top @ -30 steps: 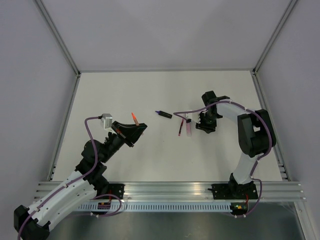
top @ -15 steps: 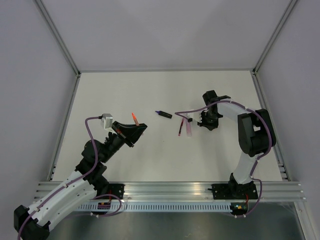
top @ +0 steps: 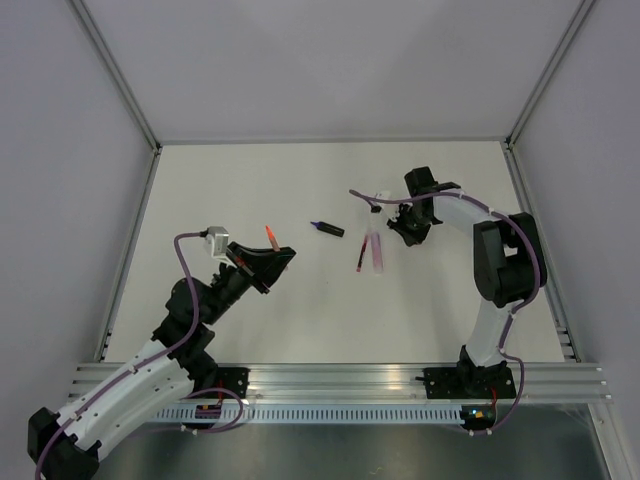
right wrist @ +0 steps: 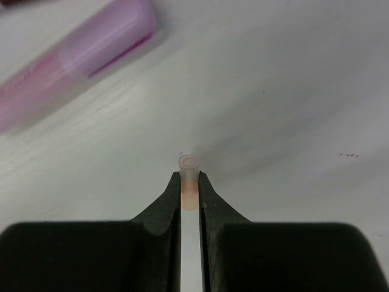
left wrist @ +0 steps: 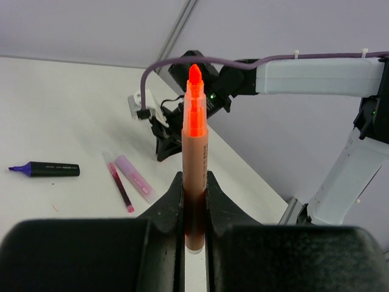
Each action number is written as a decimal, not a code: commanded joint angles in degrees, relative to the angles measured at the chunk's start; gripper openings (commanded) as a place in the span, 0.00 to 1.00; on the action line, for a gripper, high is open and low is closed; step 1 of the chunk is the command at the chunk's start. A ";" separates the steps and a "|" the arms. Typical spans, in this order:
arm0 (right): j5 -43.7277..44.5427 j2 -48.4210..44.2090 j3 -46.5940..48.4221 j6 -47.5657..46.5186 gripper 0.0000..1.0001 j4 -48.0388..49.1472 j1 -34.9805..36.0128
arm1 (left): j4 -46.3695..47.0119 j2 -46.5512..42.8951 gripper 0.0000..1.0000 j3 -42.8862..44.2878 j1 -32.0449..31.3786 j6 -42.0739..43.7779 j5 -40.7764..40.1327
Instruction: Insert the pens into the pen caps
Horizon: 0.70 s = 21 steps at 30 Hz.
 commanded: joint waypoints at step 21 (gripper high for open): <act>-9.47 -38.02 -17.32 85.14 0.00 45.05 5.46 | 7.43 19.63 0.02 7.34 -0.09 0.26 25.95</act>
